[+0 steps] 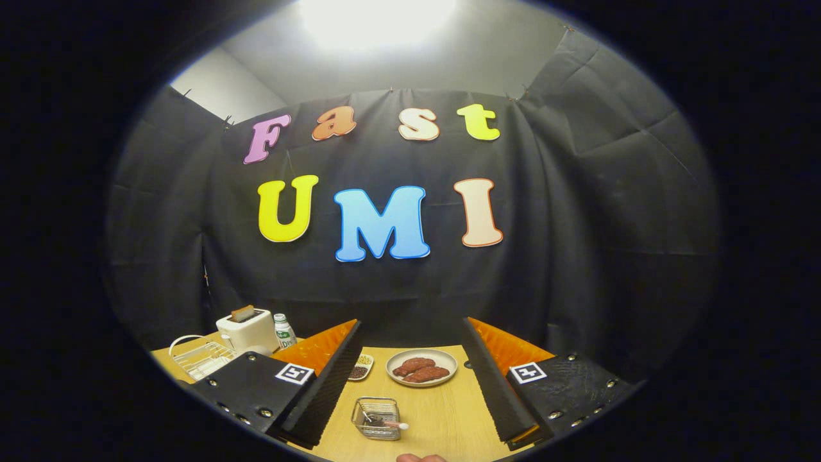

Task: Take the plate from the dish rack, then take the spoon from the basket and place it into the plate.

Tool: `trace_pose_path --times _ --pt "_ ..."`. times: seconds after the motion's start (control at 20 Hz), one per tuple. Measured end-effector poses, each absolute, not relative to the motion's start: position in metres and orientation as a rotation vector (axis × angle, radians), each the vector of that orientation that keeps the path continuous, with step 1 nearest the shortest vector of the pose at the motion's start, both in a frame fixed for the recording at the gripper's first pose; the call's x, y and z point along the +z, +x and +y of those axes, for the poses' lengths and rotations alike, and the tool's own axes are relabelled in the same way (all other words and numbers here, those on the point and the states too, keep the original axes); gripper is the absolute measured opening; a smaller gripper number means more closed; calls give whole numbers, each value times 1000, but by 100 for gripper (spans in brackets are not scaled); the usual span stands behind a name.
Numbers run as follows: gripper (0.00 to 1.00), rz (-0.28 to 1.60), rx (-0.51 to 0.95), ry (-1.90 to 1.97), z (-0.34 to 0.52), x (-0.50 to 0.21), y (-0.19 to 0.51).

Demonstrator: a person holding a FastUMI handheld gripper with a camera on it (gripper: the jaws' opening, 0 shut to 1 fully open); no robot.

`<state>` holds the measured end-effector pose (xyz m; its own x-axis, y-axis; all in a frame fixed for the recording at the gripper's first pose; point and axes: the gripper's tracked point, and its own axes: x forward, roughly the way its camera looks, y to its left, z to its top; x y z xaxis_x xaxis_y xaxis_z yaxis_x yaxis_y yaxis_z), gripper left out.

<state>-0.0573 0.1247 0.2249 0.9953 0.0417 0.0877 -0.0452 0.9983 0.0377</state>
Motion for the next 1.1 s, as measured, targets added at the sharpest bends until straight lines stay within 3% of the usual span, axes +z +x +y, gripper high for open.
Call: trace_pose_path --times 0.7,1.1 --pt "95 63 208 78 284 222 -42" --pt "96 562 299 78 353 138 -30"
